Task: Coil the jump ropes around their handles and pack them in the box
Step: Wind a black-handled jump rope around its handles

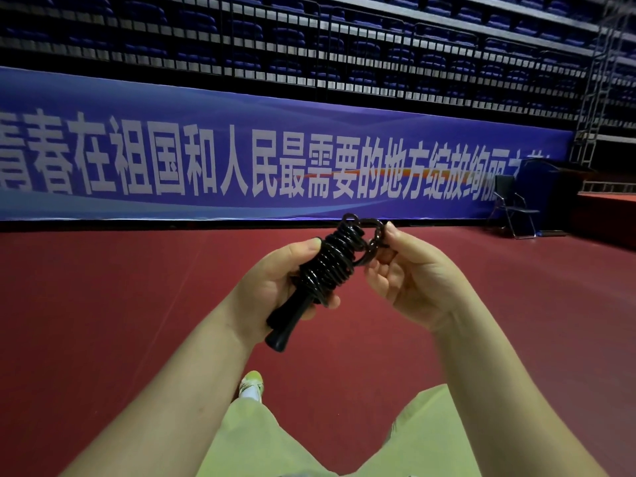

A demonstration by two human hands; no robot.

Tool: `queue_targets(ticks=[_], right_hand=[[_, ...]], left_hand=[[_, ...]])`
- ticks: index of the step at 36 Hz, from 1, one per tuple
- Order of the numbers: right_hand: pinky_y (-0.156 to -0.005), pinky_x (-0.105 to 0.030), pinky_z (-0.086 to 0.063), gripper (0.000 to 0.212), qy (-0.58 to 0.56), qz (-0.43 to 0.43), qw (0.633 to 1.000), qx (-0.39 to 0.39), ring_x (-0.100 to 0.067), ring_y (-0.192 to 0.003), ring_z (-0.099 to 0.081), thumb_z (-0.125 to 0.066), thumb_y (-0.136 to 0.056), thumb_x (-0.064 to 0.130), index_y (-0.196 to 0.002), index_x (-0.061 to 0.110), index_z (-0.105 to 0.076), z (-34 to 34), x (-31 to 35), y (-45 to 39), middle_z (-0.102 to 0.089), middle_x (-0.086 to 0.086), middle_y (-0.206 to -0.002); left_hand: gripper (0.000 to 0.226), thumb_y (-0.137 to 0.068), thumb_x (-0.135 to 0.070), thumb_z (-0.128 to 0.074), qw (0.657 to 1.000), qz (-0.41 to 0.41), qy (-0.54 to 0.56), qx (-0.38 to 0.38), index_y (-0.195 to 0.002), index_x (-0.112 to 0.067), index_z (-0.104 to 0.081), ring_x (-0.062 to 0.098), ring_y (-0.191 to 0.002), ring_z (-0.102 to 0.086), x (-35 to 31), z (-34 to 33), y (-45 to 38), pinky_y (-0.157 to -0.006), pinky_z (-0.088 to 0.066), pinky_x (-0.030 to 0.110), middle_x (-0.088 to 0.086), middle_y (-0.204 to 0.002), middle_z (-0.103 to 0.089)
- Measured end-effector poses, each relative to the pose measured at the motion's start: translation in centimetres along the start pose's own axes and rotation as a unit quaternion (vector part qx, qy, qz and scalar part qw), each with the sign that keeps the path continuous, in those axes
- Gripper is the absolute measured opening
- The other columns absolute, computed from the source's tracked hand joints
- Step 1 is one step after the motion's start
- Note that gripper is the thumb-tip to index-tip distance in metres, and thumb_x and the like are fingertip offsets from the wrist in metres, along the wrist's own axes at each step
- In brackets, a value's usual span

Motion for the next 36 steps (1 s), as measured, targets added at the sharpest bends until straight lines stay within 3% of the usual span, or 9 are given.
queue_targets(ticks=[5,11,13,18,21,25,28,33,36], right_hand=[[-0.056,-0.019,-0.053,0.014,0.047,0.034,0.998,-0.003,-0.013,-0.069,-0.058,-0.062,-0.078,0.018,-0.088,0.008,-0.063,0.6,0.1,-0.4,-0.066,-0.006,-0.083],[-0.051,-0.02,-0.052,0.016,0.099,0.077,0.986,-0.11,-0.008,-0.052,-0.054,-0.065,-0.083,0.006,-0.073,0.009,-0.052,2.7,0.1,-1.2,-0.054,-0.003,-0.063],[-0.056,-0.023,-0.053,0.026,0.145,0.092,0.974,-0.146,-0.009,-0.054,-0.057,-0.064,-0.087,0.003,-0.07,0.011,-0.047,3.6,0.1,-1.7,-0.052,-0.002,-0.059],[-0.049,-0.022,-0.046,0.036,0.25,0.053,0.947,-0.195,-0.007,-0.049,-0.045,-0.07,-0.085,0.009,-0.064,0.017,-0.042,6.0,0.7,-3.1,-0.046,0.003,-0.055],[-0.044,-0.018,-0.042,0.035,0.206,0.018,0.954,-0.219,-0.006,-0.046,-0.042,-0.07,-0.086,0.013,-0.063,0.018,-0.043,7.7,1.6,-3.3,-0.045,0.004,-0.053],[-0.037,-0.015,-0.041,0.031,0.038,-0.012,0.943,-0.329,-0.006,-0.045,-0.042,-0.075,-0.081,0.026,-0.067,0.016,-0.05,10.5,2.5,-3.4,-0.045,0.004,-0.056],[-0.05,-0.019,-0.039,0.038,-0.022,0.016,0.929,-0.368,-0.008,-0.044,-0.042,-0.068,-0.086,0.04,-0.064,0.017,-0.048,13.0,2.8,-3.0,-0.046,0.005,-0.053],[-0.073,-0.034,-0.04,0.052,0.055,-0.031,0.931,-0.36,-0.021,-0.078,-0.05,-0.043,-0.093,0.059,-0.075,0.012,-0.055,18.5,2.1,-1.5,-0.055,-0.005,-0.081],[-0.072,-0.035,-0.046,0.054,0.06,-0.045,0.918,-0.389,-0.023,-0.087,-0.058,-0.042,-0.094,0.057,-0.108,0.009,-0.062,21.9,1.5,-0.2,-0.062,-0.007,-0.107]], left_hand=[[0.033,-0.078,-0.041,-0.049,0.999,0.035,-0.029,0.017,-0.09,-0.021,-0.073,0.018,-0.054,-0.061,0.5,-0.3,-0.6,-0.041,-0.036,0.02,0.006,-0.083,-0.065],[0.058,-0.075,-0.073,-0.053,0.987,0.081,-0.142,-0.003,-0.103,-0.023,-0.062,0.015,-0.051,-0.059,1.7,-1.4,-2.1,-0.041,-0.039,0.02,0.002,-0.081,-0.063],[0.057,-0.071,-0.067,-0.05,0.985,0.088,-0.149,-0.021,-0.104,-0.023,-0.062,0.016,-0.052,-0.059,2.3,-1.4,-2.9,-0.04,-0.038,0.019,0.004,-0.084,-0.064],[0.035,-0.09,-0.051,-0.046,0.986,0.143,-0.076,-0.045,-0.105,-0.023,-0.061,0.013,-0.047,-0.057,4.6,-0.5,-5.3,-0.039,-0.034,0.015,0.001,-0.076,-0.064],[0.031,-0.092,-0.048,-0.044,0.987,0.145,-0.054,-0.033,-0.105,-0.025,-0.059,0.013,-0.046,-0.056,5.6,-0.5,-6.7,-0.038,-0.033,0.015,0.001,-0.073,-0.065],[0.032,-0.095,-0.046,-0.04,0.985,0.17,-0.029,-0.026,-0.102,-0.02,-0.057,0.011,-0.044,-0.054,6.9,-1.8,-9.5,-0.038,-0.029,0.014,0.002,-0.07,-0.063],[0.032,-0.096,-0.046,-0.04,0.98,0.194,-0.018,-0.029,-0.098,-0.02,-0.057,0.011,-0.043,-0.054,8.5,-2.8,-12.1,-0.039,-0.028,0.013,0.001,-0.068,-0.063],[0.033,-0.096,-0.046,-0.045,0.977,0.208,-0.014,-0.035,-0.1,-0.017,-0.061,0.013,-0.053,-0.055,12.3,-3.7,-16.4,-0.039,-0.036,0.017,0.003,-0.072,-0.065],[0.032,-0.095,-0.043,-0.05,0.976,0.214,0.007,-0.032,-0.096,-0.014,-0.065,0.015,-0.059,-0.054,15.0,-5.2,-18.6,-0.043,-0.042,0.021,0.005,-0.077,-0.064]])
Point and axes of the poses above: each hand's wrist, its own y-axis away from the middle knuckle, its own z-axis out of the back of the hand, x = y × z, the point moved 3 cm from there along -y, towards the middle knuckle
